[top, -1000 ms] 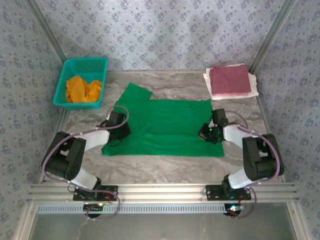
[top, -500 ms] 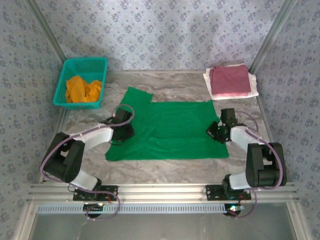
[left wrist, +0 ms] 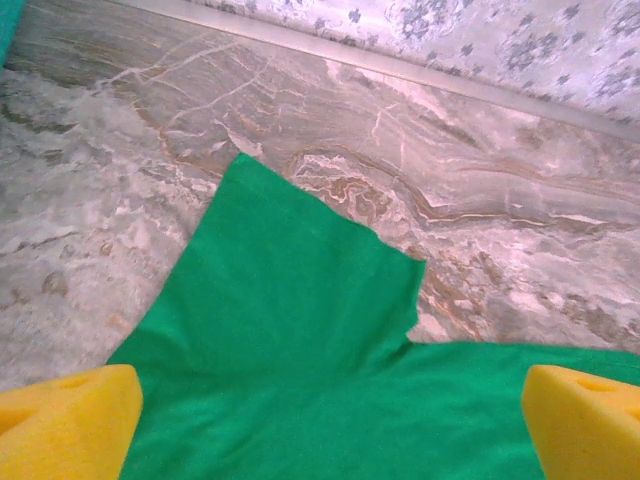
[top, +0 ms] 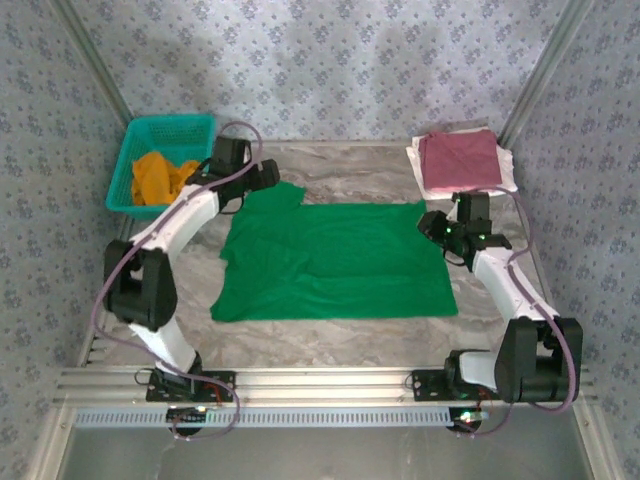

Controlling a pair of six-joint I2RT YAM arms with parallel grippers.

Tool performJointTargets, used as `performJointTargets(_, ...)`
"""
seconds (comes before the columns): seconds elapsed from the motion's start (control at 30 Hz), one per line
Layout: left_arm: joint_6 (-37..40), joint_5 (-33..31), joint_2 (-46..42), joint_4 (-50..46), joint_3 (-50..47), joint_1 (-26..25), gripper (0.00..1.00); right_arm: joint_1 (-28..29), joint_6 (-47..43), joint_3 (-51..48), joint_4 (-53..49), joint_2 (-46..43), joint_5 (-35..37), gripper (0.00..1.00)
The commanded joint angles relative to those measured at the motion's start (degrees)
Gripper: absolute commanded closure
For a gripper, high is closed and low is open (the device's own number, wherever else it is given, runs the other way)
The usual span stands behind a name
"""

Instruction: Fold and stack the t-shirts

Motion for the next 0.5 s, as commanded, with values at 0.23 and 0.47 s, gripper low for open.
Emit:
performJointTargets(0.23,4.17,2.37,18.61,-9.89,22.31,2.23,0.17,-1.28,-2.81,-4.34,3.57,-4.0,-1.56,0.59)
performJointTargets(0.47,3.61,3.82,31.98,-15.72,38.21,4.14,0.17,-1.48,-3.63,-3.61,1.91,-5.61,-2.35,0.58)
